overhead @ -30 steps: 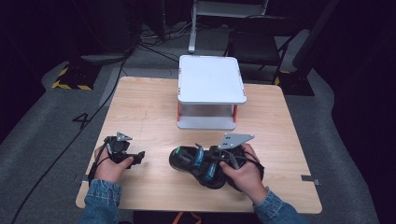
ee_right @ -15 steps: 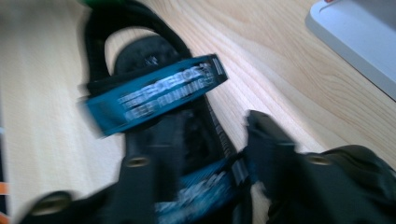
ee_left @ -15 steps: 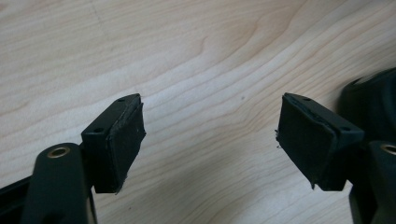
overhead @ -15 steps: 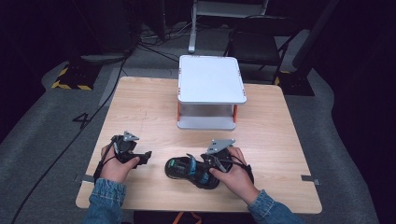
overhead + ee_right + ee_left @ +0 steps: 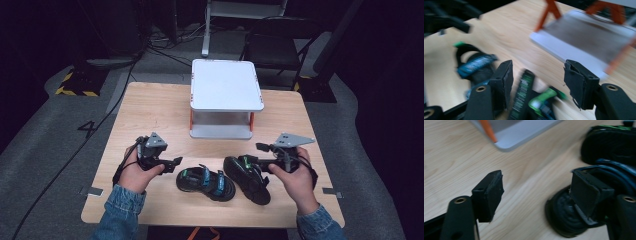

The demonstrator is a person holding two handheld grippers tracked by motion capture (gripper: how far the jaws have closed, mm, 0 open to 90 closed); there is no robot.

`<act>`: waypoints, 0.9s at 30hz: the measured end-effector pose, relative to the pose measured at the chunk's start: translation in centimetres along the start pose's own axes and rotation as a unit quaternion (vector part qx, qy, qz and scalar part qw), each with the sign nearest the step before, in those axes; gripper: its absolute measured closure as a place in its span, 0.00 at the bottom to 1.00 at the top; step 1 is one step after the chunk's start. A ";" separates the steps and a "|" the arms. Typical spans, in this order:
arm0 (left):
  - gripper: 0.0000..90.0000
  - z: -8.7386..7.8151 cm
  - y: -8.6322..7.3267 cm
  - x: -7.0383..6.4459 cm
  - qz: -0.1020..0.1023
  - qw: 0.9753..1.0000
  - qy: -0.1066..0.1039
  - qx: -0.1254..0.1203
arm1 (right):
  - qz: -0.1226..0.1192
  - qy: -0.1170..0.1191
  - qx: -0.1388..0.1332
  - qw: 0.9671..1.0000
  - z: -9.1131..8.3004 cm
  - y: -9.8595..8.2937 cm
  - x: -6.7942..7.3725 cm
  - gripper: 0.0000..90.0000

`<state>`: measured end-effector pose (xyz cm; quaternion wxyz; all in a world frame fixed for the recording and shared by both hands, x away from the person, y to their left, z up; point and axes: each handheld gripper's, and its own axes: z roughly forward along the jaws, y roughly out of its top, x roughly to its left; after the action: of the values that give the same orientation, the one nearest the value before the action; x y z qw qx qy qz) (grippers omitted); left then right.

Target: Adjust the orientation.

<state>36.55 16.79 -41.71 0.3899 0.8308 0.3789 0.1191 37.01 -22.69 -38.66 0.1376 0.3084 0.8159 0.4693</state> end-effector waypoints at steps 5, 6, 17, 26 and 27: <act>0.36 1.1 1.1 -1.9 0.049 0.998 -0.040 0.022 | 0.055 -0.045 0.005 0.997 -1.9 -2.2 -3.6 0.46; 0.36 1.5 1.2 -2.2 0.056 0.997 -0.045 0.027 | 0.069 -0.052 0.006 0.996 -2.2 -2.7 -4.3 0.46; 0.55 6.3 1.2 -3.0 0.146 0.980 -0.063 0.122 | 0.108 -0.077 0.004 0.991 -3.9 -4.6 -6.2 0.46; 0.87 6.7 1.2 -3.1 0.154 0.976 -0.083 0.133 | 0.116 -0.087 0.003 0.989 -4.6 -5.3 -6.6 0.45; 0.87 6.6 1.2 -2.9 0.150 0.977 -0.076 0.129 | 0.116 -0.088 0.003 0.989 -4.6 -5.3 -6.6 0.45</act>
<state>38.49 10.50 -44.94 0.2849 0.9281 0.2312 0.0626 37.80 -31.97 -41.18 0.1523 0.4417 0.7606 0.4508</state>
